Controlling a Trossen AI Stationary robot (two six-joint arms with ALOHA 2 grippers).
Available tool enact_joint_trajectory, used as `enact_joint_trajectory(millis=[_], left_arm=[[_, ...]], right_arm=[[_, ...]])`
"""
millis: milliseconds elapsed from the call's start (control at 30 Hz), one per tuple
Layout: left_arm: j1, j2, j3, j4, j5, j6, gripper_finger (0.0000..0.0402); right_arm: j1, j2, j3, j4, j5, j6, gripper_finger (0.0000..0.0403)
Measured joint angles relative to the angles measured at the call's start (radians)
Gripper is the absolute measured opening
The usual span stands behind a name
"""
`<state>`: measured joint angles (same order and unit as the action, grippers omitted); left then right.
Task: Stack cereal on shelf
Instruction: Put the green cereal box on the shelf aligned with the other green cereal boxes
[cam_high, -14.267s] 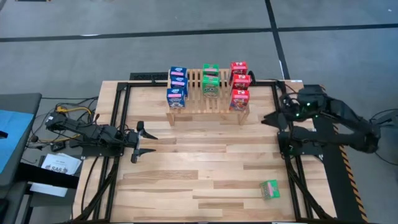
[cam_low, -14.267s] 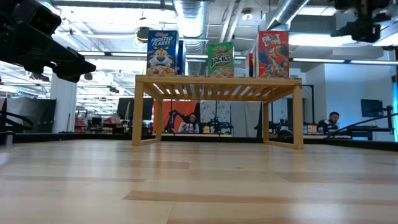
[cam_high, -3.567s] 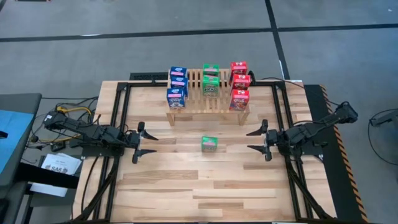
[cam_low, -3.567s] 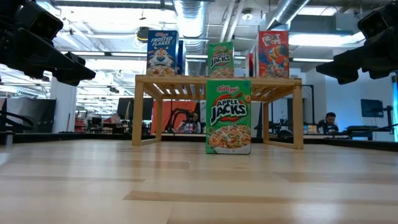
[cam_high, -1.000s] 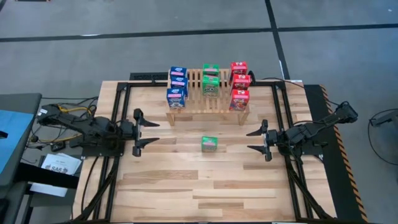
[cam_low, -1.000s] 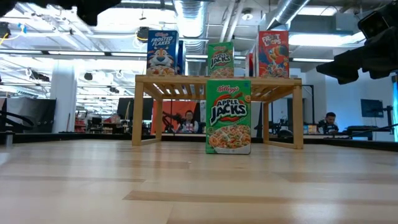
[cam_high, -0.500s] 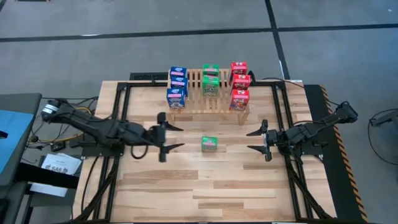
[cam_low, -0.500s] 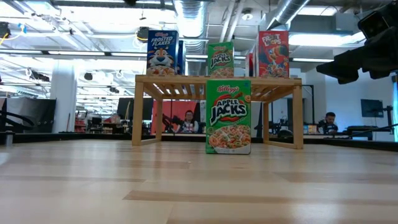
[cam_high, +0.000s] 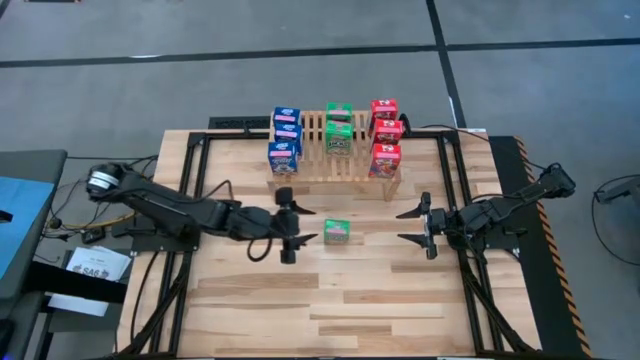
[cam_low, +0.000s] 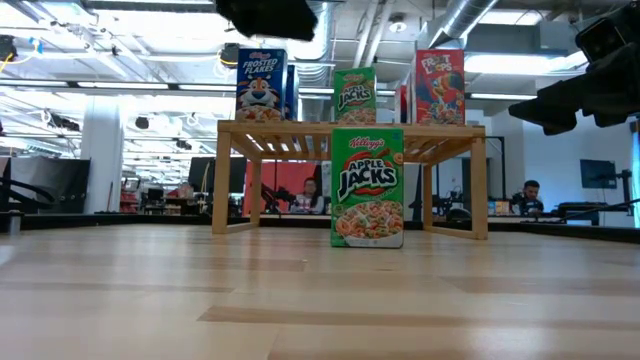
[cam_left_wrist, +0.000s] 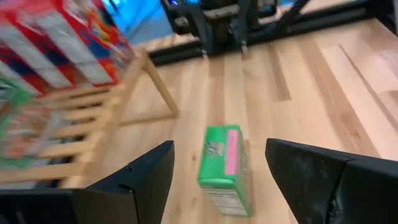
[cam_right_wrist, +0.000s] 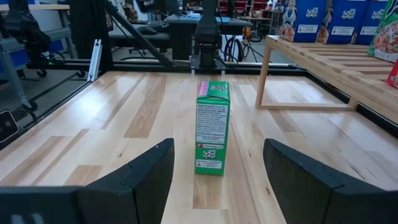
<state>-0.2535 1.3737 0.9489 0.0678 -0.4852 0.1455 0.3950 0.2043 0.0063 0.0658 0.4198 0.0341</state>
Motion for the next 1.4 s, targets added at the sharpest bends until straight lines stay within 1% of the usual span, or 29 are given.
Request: enact_joint_trajectory(millis=[100, 200, 433, 567, 833, 933, 1400], left_arm=[[0.025, 0.044, 0.0, 0.019, 0.059, -0.012, 0.0244], [0.046, 0.085, 0.0, 0.045, 0.095, -0.015, 0.0244], [0.085, 0.151, 0.0, 0.115, 0.123, -0.015, 0.0244], [0.102, 0.184, 0.001, 0.144, 0.167, -0.011, 0.0244], [0.128, 0.252, 0.0, 0.206, 0.205, -0.011, 0.0244], [0.139, 0.266, 0.0, 0.236, 0.216, -0.011, 0.0244], [0.144, 0.266, 0.0, 0.238, 0.238, -0.015, 0.0244]], right_arm=[[0.0, 0.0, 0.0, 0.0, 0.0, 0.0, 0.0271], [0.0, 0.0, 0.0, 0.0, 0.0, 0.0, 0.0271], [0.0, 0.0, 0.0, 0.0, 0.0, 0.0, 0.0271], [0.0, 0.0, 0.0, 0.0, 0.0, 0.0, 0.0271], [0.0, 0.0, 0.0, 0.0, 0.0, 0.0, 0.0271], [0.0, 0.0, 0.0, 0.0, 0.0, 0.0, 0.0271], [0.0, 0.0, 0.0, 0.0, 0.0, 0.0, 0.0271]])
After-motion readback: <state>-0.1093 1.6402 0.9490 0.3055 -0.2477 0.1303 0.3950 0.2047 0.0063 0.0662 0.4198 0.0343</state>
